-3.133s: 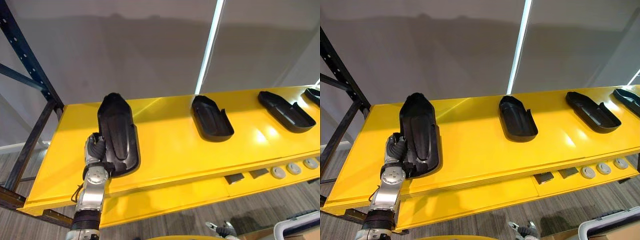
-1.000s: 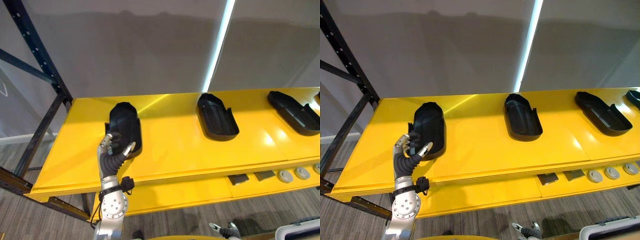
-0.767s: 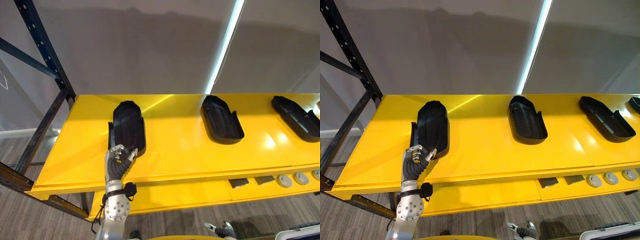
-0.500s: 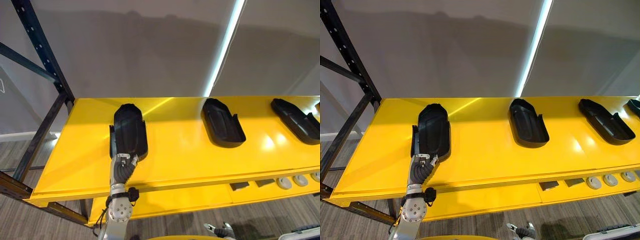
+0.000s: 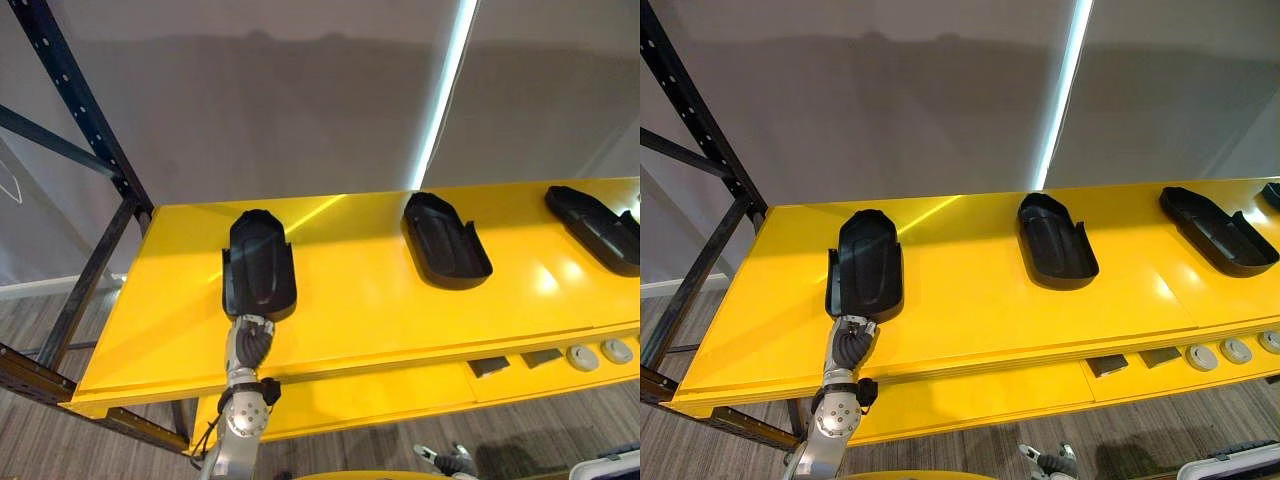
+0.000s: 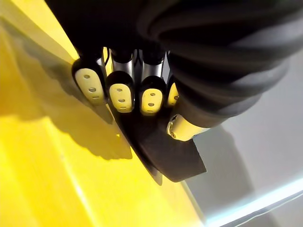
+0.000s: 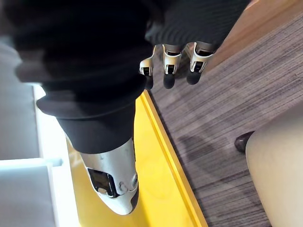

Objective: Walk over and take plastic housings, then place them on the shelf

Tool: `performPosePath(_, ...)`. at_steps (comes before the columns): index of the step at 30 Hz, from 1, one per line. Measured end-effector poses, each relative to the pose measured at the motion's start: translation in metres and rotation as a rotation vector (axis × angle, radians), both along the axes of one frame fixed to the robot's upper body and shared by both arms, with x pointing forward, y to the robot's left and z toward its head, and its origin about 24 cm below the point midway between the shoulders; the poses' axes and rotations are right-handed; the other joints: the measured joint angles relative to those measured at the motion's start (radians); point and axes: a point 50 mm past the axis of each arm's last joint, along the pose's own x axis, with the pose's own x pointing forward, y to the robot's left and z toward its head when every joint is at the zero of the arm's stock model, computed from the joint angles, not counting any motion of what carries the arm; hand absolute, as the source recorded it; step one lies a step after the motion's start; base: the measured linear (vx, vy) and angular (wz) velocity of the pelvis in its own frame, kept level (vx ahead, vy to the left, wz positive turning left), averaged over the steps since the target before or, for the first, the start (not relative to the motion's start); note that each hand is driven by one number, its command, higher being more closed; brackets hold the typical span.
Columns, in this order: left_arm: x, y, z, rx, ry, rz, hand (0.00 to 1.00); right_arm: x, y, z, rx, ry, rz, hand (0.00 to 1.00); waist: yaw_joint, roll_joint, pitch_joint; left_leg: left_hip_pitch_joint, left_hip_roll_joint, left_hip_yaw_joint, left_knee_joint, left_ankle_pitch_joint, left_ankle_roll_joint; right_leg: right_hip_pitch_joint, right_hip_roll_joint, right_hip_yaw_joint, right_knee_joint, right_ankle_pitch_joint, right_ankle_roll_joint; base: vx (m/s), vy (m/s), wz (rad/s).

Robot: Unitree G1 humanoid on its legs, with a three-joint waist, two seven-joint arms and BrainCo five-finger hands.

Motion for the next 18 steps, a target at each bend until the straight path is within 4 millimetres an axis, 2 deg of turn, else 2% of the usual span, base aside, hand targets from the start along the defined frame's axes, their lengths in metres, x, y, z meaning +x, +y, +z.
performPosePath(11,0.014,0.011,0.002,0.029,-0.015,0.063,1.0,0.0,0.001,-0.002,0.009,0.016,-0.005,0.0,-0.002,-0.009,-0.002,0.011,-0.015,0.002,0.0,-0.009,0.011,0.017,-0.011,0.001,-0.008,0.004,0.002,0.04,0.007,0.0)
performPosePath(18,0.015,0.017,0.0,0.033,-0.009,0.09,1.0,-0.001,0.001,-0.003,0.013,0.024,-0.012,0.0,-0.005,-0.009,-0.001,0.013,-0.018,0.001,0.0,-0.009,0.012,0.017,-0.013,0.003,-0.009,0.003,0.002,-0.03,-0.011,-0.01)
